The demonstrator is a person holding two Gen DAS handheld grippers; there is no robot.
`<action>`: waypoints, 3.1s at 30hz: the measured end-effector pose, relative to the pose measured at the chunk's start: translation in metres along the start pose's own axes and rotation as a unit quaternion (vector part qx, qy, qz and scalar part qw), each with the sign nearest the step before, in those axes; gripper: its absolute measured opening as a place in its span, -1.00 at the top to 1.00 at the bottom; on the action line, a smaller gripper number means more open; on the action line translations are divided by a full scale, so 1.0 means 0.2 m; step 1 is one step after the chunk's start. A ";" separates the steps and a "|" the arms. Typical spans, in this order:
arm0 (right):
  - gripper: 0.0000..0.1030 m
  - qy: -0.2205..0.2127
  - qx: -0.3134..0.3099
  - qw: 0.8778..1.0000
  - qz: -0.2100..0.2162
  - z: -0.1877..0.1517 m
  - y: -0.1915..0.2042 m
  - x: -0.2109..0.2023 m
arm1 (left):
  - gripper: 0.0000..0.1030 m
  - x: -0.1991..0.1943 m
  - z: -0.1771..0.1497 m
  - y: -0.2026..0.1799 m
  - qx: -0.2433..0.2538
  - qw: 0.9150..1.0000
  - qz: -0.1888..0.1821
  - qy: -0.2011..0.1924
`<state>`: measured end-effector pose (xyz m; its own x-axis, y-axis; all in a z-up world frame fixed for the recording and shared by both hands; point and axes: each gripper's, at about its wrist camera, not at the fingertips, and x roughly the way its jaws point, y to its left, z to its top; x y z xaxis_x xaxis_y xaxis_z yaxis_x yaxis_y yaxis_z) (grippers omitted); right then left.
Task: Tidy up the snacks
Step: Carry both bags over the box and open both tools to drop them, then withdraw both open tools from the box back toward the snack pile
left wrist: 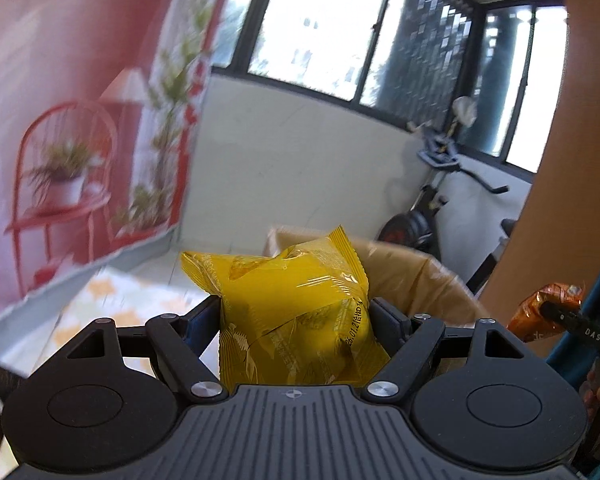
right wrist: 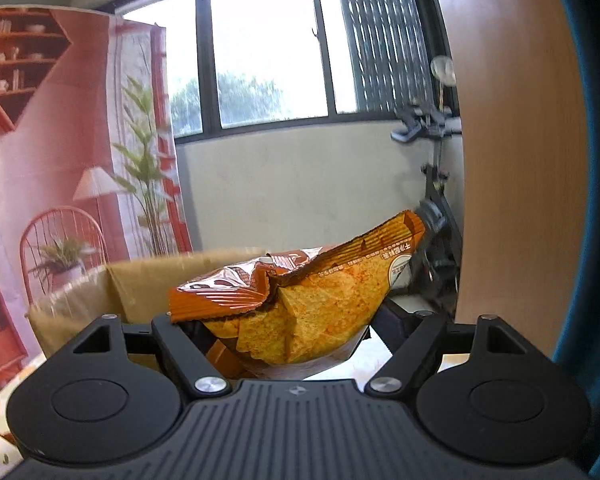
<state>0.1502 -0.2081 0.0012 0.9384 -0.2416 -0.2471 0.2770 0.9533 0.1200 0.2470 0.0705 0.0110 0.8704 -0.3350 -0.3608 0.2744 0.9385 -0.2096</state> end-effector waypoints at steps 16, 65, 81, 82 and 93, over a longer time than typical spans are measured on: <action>-0.53 -0.013 -0.058 0.994 0.095 0.22 0.29 0.39 | -0.59 0.55 0.14 -0.28 0.051 0.998 -0.041 0.010; -0.72 0.099 -0.024 0.991 0.091 -0.03 0.38 0.54 | -0.90 0.95 0.15 -0.29 0.127 0.975 0.018 0.180; -0.72 0.094 -0.011 0.991 0.094 -0.07 0.37 0.41 | -0.88 0.57 0.19 -0.18 0.164 0.983 0.037 0.070; -0.72 0.094 -0.011 0.991 0.095 -0.08 0.38 0.40 | -0.88 0.53 0.19 -0.16 0.165 0.983 0.037 0.066; -0.72 0.102 0.000 0.987 0.121 -0.30 0.40 0.19 | -0.87 0.25 0.04 0.10 0.129 0.987 0.062 0.073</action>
<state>0.1965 -0.1312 -0.0557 0.9160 0.0348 -0.3997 0.0501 0.9785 0.2001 0.2998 0.0727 -0.0035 0.8406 -0.2066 -0.5008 0.2809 0.9566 0.0769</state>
